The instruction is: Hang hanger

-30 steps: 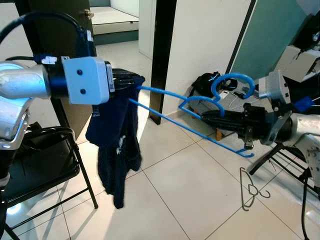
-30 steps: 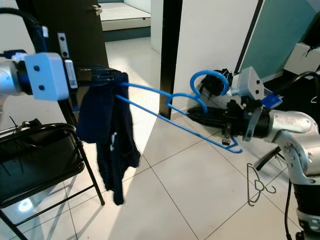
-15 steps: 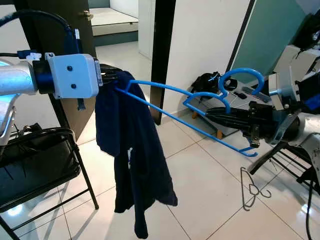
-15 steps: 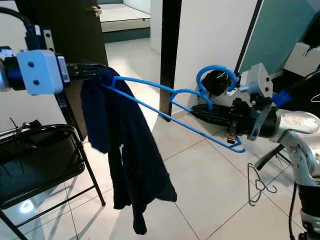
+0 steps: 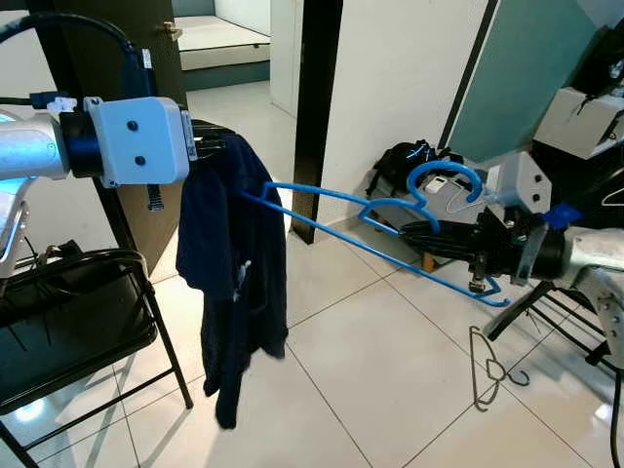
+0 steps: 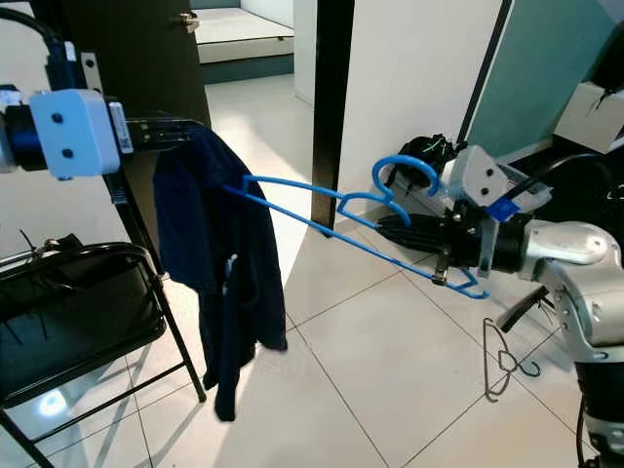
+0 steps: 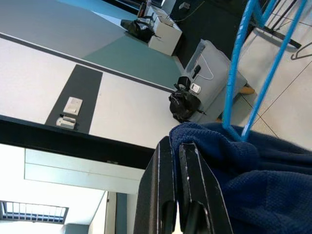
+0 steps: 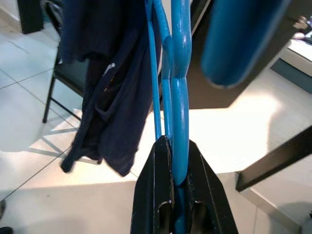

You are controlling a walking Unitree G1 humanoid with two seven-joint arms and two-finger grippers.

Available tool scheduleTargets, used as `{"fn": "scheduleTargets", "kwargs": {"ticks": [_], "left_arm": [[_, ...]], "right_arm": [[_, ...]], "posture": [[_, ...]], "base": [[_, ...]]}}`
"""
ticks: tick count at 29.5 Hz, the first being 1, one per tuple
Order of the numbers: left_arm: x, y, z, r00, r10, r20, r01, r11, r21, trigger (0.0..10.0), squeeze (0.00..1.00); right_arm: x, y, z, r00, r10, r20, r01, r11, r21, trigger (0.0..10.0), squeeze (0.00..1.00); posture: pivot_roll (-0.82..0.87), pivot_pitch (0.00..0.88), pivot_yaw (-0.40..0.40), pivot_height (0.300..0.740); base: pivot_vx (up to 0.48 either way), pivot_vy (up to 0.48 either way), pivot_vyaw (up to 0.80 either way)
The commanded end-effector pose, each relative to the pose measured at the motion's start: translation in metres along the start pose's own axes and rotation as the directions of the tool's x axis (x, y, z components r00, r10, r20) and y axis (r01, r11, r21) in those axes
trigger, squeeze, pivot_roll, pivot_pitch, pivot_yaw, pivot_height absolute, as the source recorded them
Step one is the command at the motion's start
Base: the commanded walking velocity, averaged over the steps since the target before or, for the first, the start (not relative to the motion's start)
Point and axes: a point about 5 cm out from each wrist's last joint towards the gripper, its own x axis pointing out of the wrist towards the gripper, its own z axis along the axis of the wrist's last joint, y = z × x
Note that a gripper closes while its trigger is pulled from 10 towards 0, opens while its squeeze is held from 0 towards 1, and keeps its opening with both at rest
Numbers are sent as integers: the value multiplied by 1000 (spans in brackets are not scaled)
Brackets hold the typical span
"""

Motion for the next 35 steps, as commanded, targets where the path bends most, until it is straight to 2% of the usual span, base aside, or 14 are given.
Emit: {"fn": "scheduleTargets", "kwargs": {"ticks": [1,6,10,14,15,19,20,22,25,27,29,31,32,35], "left_arm": [[-3,9,8,1000,9,16,-9,999,50,10000,0],[-2,7,6,1000,4,16,-4,999,48,10000,0],[1,8,7,1000,10,28,-12,999,45,10000,0],[1,7,6,999,11,30,-12,999,43,10000,0],[3,7,5,999,11,32,-13,999,41,10000,0],[5,6,6,999,12,43,-14,999,35,10000,0],[5,6,6,999,12,43,-14,999,35,10000,0],[7,5,6,999,12,53,-14,999,32,10000,0],[7,5,7,998,12,55,-14,999,31,10000,0],[7,4,6,998,12,58,-14,999,28,10000,0],[7,4,6,998,13,58,-15,1000,27,10000,0],[7,4,6,998,13,58,-15,1000,27,10000,0],[7,4,6,998,14,57,-15,1000,25,10000,0],[7,3,5,998,14,55,-15,1000,24,10000,0]], "right_arm": [[-1,-5,5,999,-36,22,37,999,-12,10000,0],[2,-3,6,999,-25,28,26,1000,-15,10000,0],[15,15,-7,997,67,-26,-67,998,-12,10000,0],[21,23,-11,993,110,-37,-111,994,-5,10000,0],[33,37,-16,985,168,-39,-168,986,1,10000,0],[48,45,-17,983,178,-37,-178,984,-11,10000,0],[48,45,-17,983,178,-37,-178,984,-11,10000,0],[61,39,-16,994,107,-36,-109,993,-34,10000,0],[64,35,-15,996,77,-37,-78,996,-44,10000,0],[68,25,-13,1000,-12,-27,10,999,-54,10000,0],[70,17,-10,997,-74,-17,73,996,-56,10000,0],[70,17,-10,997,-74,-17,73,996,-56,10000,0],[70,10,-7,991,-130,5,130,990,-46,10000,0],[70,7,-3,987,-157,30,158,987,-33,10000,0]], "posture": [[42,0,-21,740],[41,0,-19,740],[40,0,-19,740],[36,0,-17,740],[34,0,-14,740],[35,0,-13,740],[35,0,-13,740],[34,0,-12,740],[34,0,-12,740],[34,0,-14,740],[34,0,-15,740],[34,0,-15,740],[36,0,-15,740],[38,0,-14,740]], "base": [[0,0,0],[0,0,0],[0,0,0],[0,0,0],[0,0,0],[0,0,0],[0,0,0],[0,0,0],[0,0,0],[0,0,0],[0,0,0],[0,0,0],[0,0,0],[0,0,0]]}}
